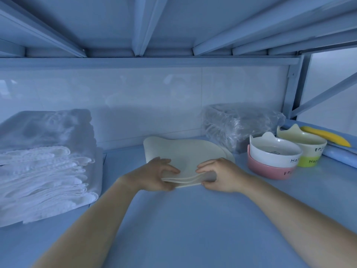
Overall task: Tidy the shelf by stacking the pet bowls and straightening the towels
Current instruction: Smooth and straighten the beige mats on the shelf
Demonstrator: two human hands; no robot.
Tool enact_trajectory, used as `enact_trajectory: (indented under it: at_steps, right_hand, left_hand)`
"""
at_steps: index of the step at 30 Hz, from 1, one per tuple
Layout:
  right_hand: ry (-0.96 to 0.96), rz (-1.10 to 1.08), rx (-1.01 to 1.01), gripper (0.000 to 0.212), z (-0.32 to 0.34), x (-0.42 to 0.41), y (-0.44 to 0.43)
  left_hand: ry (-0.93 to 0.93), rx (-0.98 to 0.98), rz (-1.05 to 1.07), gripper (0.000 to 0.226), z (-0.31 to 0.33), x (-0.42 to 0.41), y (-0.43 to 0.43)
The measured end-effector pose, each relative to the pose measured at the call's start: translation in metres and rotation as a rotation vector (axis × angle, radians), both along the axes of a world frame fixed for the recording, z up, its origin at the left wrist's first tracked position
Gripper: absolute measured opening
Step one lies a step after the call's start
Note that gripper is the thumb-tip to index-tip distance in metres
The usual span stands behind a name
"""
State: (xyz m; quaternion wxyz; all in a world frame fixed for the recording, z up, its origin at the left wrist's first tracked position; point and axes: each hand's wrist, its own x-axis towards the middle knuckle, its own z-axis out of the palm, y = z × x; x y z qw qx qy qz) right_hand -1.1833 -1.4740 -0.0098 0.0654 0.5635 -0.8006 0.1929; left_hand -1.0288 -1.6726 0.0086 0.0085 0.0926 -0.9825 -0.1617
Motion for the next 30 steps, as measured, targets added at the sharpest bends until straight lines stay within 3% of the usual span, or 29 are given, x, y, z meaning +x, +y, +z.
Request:
enact_trajectory:
  at_steps: [7,13,20,23,30]
  right_hand:
    - [0.031,0.010,-0.109,0.034,-0.004,0.009,-0.001]
    - [-0.014,0.022,-0.020,0.038,-0.003,0.004,0.000]
    - [0.007,0.016,-0.024,0.034,-0.003,0.004,-0.002]
    - [-0.035,0.021,-0.010,0.042,-0.003,0.007,-0.005]
    - [-0.144,-0.181,-0.040,0.038,-0.007,-0.003,-0.003]
  left_hand:
    - [0.010,-0.232,-0.133,0.065,0.005,-0.005,0.017]
    - [0.099,-0.158,-0.043,0.054,-0.010,-0.005,0.014]
    - [0.289,-0.287,-0.078,0.034,-0.016,-0.011,0.018]
    - [0.313,-0.315,-0.030,0.033,-0.020,-0.013,0.022]
    - [0.318,-0.285,0.057,0.032,-0.021,-0.015,0.024]
